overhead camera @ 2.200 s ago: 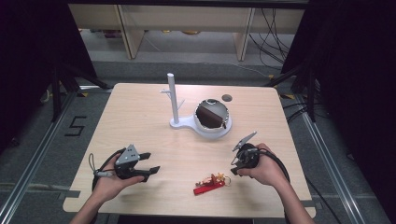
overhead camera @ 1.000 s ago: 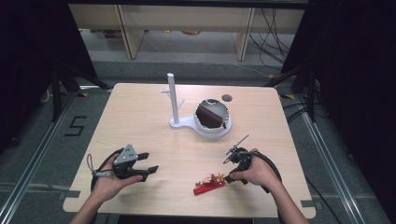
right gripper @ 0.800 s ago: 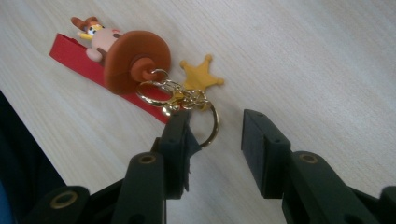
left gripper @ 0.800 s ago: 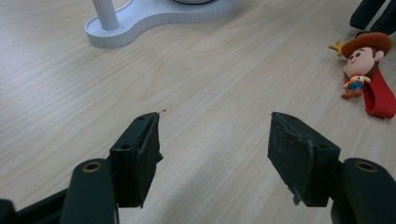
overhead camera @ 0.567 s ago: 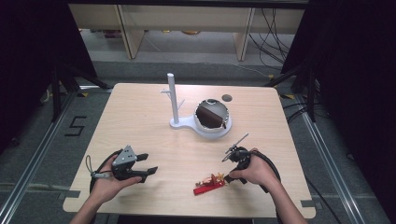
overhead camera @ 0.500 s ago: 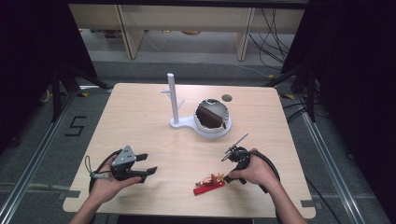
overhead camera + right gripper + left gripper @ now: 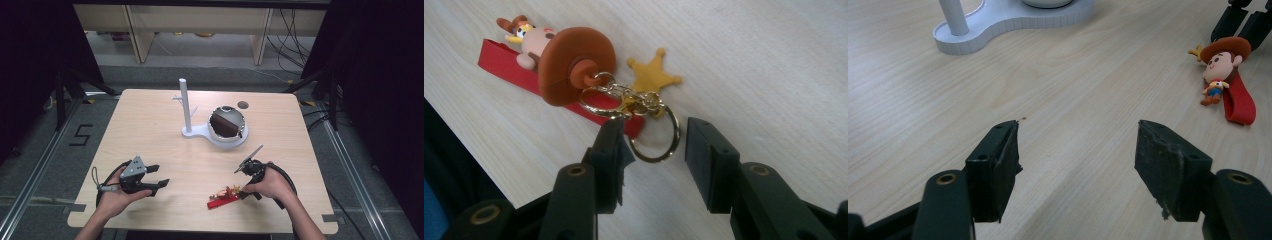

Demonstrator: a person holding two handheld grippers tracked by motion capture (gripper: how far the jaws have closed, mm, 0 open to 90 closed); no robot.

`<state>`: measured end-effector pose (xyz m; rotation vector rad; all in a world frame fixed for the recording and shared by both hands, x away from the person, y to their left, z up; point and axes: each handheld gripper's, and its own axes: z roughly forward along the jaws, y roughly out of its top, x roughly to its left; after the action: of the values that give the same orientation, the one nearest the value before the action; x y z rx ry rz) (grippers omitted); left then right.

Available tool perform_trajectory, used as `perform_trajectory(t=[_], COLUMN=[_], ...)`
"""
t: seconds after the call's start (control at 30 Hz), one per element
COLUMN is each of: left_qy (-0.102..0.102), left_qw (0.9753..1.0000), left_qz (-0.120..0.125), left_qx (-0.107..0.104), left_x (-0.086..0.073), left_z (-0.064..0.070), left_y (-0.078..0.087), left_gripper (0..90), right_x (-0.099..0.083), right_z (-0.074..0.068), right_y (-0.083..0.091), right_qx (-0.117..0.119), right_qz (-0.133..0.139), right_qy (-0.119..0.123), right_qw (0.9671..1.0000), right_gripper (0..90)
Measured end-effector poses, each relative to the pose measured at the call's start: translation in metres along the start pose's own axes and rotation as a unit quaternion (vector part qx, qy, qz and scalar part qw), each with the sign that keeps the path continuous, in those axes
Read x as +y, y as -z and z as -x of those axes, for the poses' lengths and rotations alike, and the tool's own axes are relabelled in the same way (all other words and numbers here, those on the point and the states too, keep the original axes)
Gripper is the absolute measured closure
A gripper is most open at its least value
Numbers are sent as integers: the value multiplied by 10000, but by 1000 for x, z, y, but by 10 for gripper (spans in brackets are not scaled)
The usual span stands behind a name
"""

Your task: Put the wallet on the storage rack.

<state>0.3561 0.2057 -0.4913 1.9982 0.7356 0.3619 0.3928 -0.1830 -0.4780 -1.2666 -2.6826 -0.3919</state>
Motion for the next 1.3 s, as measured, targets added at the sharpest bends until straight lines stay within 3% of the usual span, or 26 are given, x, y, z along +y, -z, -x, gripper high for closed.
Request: perform_trajectory(t=[0.17,0.2,0.27,0.4,0.47,0.53,0.63,0.73,0.83,0.9,0.97,1.07,1.13,1.17,1.23,1.3], left_qy=[-26,16,-7,-2,-3,-20,-33,-77,-62,-120,-216,-356,-506,-520,-546,-720], left_qw=[10000,10000,10000,10000,10000,10000,10000,10000,9996,9991,9982,9956,9934,9914,9896,9881], left_qz=[-10,3,10,-27,-10,-9,-6,6,68,116,109,153,134,180,205,151], left_qx=[28,18,-6,29,1,9,8,-34,-259,-394,-554,-856,-1022,-1190,-1317,-1352], left_x=[0,0,0,0,0,1,2,5,11,17,26,42,52,58,63,68], left_z=[-2,-1,-1,0,1,1,2,4,9,13,19,29,36,39,43,45], left_y=[0,0,-1,0,0,0,0,-1,-4,-6,-8,-15,-21,-26,-35,-45], left_gripper=[336,336,336,336,337,336,337,337,338,339,339,339,339,340,342,342], right_x=[3,3,3,4,5,5,6,8,11,15,19,26,32,35,40,43], right_z=[-2,0,-1,-4,-4,-7,-7,-9,-13,-16,-23,-32,-37,-41,-46,-51], right_y=[-2,-2,-2,-1,-1,1,7,17,31,40,52,66,75,80,87,93], right_qx=[100,53,103,171,37,-52,-122,-208,-268,-329,-333,-296,-369,-384,-449,-538], right_qz=[-27,-35,-92,-20,-11,25,148,233,336,431,521,708,843,884,974,1001], right_qy=[-130,-21,-63,76,273,227,507,599,657,807,808,852,1020,1030,1183,1267], right_qw=[9999,10000,9999,9998,9996,9997,9985,9977,9969,9953,9948,9934,9905,9900,9872,9854], right_gripper=[677,697,751,892,893,894,895,895,895,896,895,896,896,896,896,896])
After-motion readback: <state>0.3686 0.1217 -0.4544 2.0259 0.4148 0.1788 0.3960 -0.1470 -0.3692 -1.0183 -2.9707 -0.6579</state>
